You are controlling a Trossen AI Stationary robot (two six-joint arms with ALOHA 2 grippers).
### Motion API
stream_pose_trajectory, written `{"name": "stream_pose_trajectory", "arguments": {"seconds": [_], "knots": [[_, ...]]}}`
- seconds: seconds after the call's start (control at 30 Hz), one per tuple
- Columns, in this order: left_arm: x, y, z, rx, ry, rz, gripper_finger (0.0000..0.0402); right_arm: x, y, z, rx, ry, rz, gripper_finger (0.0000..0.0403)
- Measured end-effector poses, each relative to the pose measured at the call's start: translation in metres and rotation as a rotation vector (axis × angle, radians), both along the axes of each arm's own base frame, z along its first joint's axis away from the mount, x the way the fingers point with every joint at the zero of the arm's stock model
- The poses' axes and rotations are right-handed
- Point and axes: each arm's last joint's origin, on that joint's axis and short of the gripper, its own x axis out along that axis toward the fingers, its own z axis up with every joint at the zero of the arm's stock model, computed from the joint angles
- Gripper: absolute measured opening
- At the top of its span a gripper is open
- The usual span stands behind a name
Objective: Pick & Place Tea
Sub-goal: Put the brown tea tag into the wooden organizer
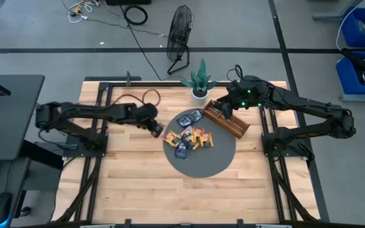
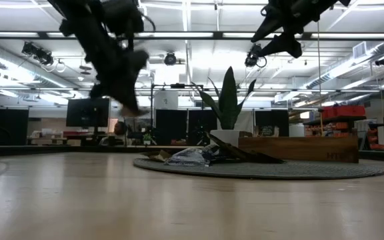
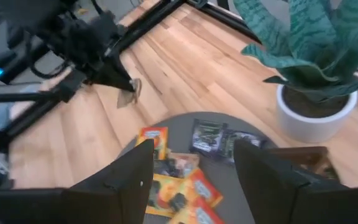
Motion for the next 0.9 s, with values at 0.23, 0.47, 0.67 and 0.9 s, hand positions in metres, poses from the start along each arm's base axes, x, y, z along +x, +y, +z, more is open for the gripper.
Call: {"name": "stream_pose_trajectory", "arguments": {"seconds": [0.23, 0.47, 0.67, 0.9], "knots": [[-0.008, -0.004, 0.069, 0.36, -0.395, -0.017, 0.0004, 0.004, 0.002, 0.007, 0.1, -0.106, 0.039, 0.0226], [-0.008, -0.026, 0.132, 0.907, -0.778, -0.244, 0.0004, 0.009, 0.0, 0.017, 0.211, -0.242, -0.03, 0.0226], [-0.013, -0.034, 0.153, 1.046, -1.016, -0.336, 0.0005, 0.014, 0.001, 0.031, 0.382, -0.41, -0.017, 0.0226], [-0.011, -0.035, 0.158, 1.126, -1.094, -0.35, 0.0004, 0.04, 0.001, 0.044, 0.622, -0.625, 0.118, 0.0226]]}}
